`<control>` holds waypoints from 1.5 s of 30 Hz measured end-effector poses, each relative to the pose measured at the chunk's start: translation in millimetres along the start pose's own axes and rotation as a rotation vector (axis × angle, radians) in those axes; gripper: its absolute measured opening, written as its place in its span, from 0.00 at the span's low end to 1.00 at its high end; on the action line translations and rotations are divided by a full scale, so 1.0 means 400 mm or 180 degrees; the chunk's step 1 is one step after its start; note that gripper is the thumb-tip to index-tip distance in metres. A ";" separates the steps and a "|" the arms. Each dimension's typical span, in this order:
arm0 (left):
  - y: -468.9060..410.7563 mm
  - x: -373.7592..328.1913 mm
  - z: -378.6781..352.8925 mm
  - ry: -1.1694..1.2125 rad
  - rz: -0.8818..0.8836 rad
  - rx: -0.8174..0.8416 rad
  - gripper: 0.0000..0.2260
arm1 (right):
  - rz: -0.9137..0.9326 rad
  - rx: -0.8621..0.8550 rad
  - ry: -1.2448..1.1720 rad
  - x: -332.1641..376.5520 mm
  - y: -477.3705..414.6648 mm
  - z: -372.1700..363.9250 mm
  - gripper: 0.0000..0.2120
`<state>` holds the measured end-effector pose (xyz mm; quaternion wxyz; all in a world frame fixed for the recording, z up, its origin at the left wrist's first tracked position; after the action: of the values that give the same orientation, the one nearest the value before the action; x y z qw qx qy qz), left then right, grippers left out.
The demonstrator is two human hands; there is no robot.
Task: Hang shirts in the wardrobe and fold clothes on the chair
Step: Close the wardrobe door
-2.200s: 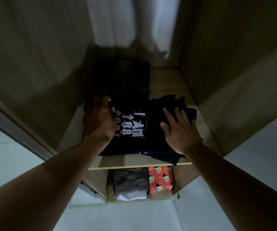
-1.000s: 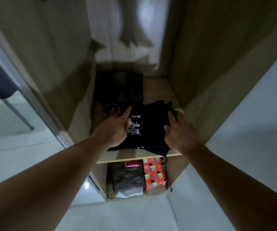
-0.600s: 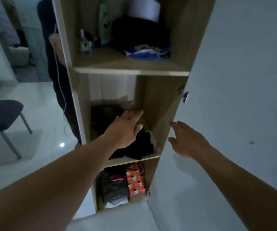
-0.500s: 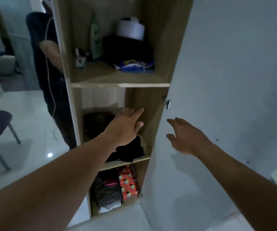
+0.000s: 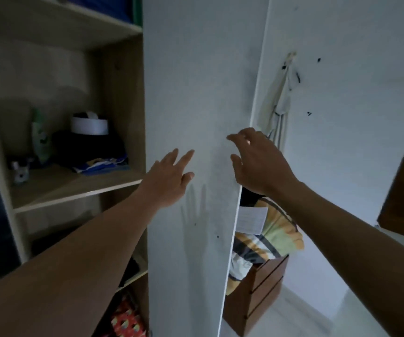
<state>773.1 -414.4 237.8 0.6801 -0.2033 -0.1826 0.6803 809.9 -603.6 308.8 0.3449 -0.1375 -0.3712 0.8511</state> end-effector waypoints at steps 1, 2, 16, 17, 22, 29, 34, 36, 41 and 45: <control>-0.018 -0.023 0.006 0.0039 -0.0030 -0.0013 0.27 | -0.0123 -0.0171 -0.0124 -0.021 -0.013 0.021 0.23; -0.050 -0.061 0.019 0.0057 -0.0070 -0.0043 0.27 | -0.0301 -0.0298 -0.0263 -0.060 -0.029 0.053 0.25; -0.208 -0.191 0.019 0.0404 0.0154 -0.0296 0.23 | -0.0828 0.1221 -0.2008 -0.269 -0.163 -0.112 0.26; -0.201 -0.183 0.042 0.0486 0.0187 -0.0475 0.23 | -0.0782 0.1233 -0.2247 -0.266 -0.166 -0.116 0.24; -0.136 -0.153 0.155 0.0903 0.0485 -0.1262 0.23 | -0.0282 0.1358 -0.2994 -0.161 -0.179 -0.094 0.13; 0.054 -0.033 0.317 0.0752 0.0967 -0.1926 0.23 | 0.0881 0.1360 -0.2769 0.183 -0.199 -0.126 0.11; 0.172 0.114 0.394 0.0447 0.1501 -0.2054 0.20 | 0.1086 0.1333 -0.2821 0.401 -0.224 -0.190 0.26; 0.207 0.168 0.427 0.0303 0.1629 -0.2166 0.22 | 0.1120 0.1374 -0.2746 0.470 -0.248 -0.223 0.31; 0.250 0.304 0.481 -0.0453 0.1480 -0.2234 0.34 | 0.1245 0.1148 -0.2451 0.599 -0.332 -0.308 0.38; 0.247 0.403 0.481 -0.1635 0.1429 -0.1974 0.35 | 0.1136 0.0861 -0.2041 0.664 -0.392 -0.365 0.42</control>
<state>589.2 -248.6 344.8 0.3557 -0.2565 -0.4916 0.7524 765.1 -266.0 328.4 0.0730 0.1198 -0.3149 0.9387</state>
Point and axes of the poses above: each hand's wrist, its own y-axis away from the middle knuckle, its own z-axis out of the back of the hand, x = y × z, the point moved 8 cm from there along -y, towards the middle knuckle, and after that the axes turned 9 degrees about -z, right-handed, at the moved point
